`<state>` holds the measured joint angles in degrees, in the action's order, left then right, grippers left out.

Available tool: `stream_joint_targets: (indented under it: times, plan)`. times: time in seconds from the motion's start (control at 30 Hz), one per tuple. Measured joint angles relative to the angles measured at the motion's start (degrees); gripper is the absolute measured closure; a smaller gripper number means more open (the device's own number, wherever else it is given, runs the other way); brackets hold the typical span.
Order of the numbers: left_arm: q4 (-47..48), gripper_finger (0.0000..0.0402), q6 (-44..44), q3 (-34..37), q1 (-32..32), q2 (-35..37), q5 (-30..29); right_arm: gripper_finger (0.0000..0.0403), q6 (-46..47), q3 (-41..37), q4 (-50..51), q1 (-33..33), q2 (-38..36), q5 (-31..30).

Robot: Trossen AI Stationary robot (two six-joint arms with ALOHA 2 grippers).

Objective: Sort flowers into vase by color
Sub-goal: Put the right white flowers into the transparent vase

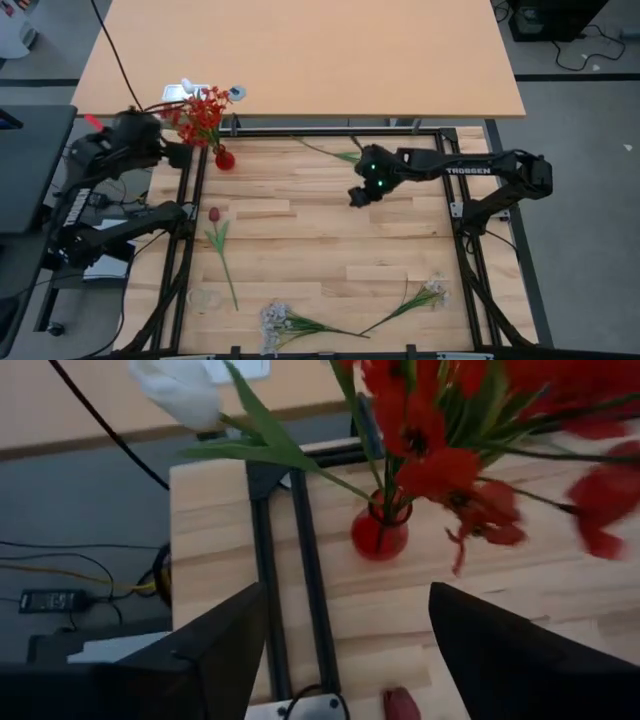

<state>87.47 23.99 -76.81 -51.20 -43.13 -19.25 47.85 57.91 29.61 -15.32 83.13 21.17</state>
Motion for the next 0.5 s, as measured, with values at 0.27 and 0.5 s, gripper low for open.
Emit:
stream_joint_targets:
  times: [0.27,0.5]
  plan:
    - [2.3,0.0142,-1.8,-11.8,0.0,-0.3,2.0,0.0286,0.0,0.0,4.6,5.9,0.0,0.1]
    - [-3.1,0.0166,-9.1,-17.1,0.0,-2.0,21.3,0.0285,1.5,0.0,4.8,12.2,0.0,-0.1]
